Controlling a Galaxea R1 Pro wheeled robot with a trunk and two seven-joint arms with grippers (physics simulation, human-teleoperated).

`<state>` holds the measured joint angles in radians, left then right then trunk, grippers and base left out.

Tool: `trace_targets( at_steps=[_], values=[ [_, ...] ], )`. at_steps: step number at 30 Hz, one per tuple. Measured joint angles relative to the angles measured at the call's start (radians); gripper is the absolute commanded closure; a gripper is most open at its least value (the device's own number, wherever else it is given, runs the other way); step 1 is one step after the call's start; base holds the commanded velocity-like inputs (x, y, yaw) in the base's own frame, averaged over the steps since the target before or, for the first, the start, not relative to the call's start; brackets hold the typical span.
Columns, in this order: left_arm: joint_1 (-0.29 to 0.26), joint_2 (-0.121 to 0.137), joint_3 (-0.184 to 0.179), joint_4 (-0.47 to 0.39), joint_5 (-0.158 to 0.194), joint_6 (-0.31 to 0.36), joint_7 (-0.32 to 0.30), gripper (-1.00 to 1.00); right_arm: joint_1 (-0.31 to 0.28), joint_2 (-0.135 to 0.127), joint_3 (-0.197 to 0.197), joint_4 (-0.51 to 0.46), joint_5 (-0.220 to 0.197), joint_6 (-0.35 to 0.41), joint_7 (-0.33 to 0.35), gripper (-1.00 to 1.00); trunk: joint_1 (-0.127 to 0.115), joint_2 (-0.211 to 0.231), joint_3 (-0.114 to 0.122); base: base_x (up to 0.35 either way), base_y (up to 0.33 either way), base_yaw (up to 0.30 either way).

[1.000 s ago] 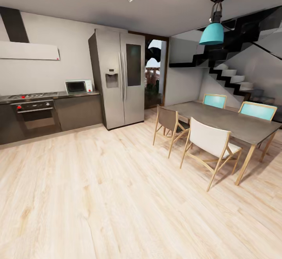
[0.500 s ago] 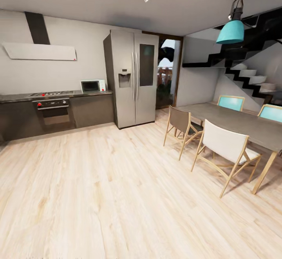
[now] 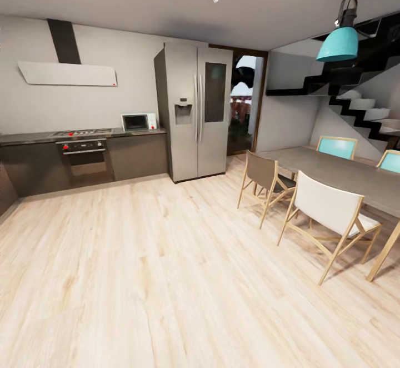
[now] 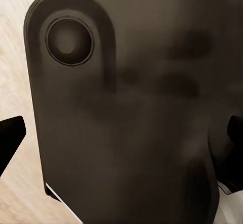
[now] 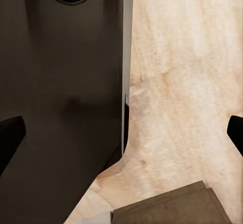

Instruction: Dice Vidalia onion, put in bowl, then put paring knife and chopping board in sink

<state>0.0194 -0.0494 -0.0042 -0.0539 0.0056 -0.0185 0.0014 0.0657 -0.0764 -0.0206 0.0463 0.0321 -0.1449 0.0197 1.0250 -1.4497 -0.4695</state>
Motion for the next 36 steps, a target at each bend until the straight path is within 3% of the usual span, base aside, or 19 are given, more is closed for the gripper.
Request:
trace_targets(
  at_steps=[6,36],
  values=[
    [0.0,0.009,0.001,0.0,0.0,0.0,0.0,-1.0,0.0,0.0,0.0,0.0,0.0,-0.001,-0.003,-1.0,0.0,0.0,0.0,0.05,0.03,0.064],
    [0.0,0.009,0.0,0.0,0.001,0.001,0.0,-1.0,0.0,0.0,0.0,0.003,0.0,-0.05,-0.003,-1.0,-0.001,0.0,0.0,0.295,0.172,0.293]
  ],
)
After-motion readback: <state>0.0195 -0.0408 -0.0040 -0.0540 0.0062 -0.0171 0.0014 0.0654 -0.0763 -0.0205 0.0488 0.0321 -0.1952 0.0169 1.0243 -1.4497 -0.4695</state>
